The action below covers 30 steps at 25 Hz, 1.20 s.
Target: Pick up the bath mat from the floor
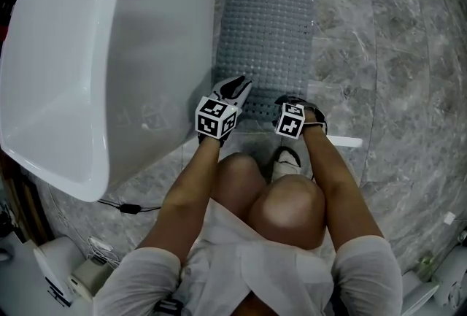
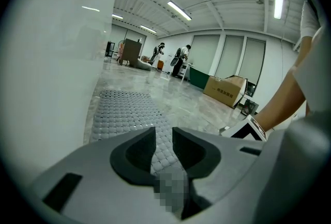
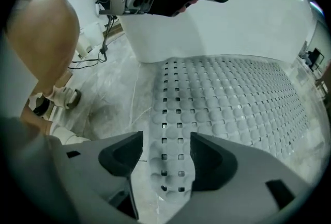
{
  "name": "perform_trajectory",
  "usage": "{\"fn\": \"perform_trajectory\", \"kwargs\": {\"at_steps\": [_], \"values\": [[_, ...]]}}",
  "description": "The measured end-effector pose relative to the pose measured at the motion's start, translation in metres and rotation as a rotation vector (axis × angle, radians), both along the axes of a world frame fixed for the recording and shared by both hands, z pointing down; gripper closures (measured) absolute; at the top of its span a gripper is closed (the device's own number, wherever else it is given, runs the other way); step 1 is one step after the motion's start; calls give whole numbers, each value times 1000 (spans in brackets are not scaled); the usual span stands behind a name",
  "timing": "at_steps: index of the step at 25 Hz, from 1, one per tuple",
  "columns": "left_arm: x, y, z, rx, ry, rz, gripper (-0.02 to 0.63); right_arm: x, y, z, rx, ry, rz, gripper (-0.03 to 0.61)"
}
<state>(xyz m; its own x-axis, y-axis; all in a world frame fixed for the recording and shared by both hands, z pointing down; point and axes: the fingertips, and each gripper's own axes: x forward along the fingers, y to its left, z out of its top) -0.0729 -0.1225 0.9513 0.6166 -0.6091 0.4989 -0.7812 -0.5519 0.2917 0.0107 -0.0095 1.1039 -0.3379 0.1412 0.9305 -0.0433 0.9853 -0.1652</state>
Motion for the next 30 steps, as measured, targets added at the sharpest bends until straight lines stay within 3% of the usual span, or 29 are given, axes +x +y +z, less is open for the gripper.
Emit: {"fn": "perform_trajectory", "kwargs": {"at_steps": [8, 14, 21, 30], "values": [[-5, -1, 5, -1, 9, -10, 517, -3, 15, 27, 34, 97, -107, 265], [-11, 2, 9, -8, 10, -26, 517, -5, 15, 38, 111, 145, -159, 267], [-18, 8, 20, -26, 4, -38, 517, -6, 14, 40, 111, 139, -160, 273], [-14, 12, 26, -39, -10, -15, 517, -7, 6, 36, 99, 114, -109, 347]]}}
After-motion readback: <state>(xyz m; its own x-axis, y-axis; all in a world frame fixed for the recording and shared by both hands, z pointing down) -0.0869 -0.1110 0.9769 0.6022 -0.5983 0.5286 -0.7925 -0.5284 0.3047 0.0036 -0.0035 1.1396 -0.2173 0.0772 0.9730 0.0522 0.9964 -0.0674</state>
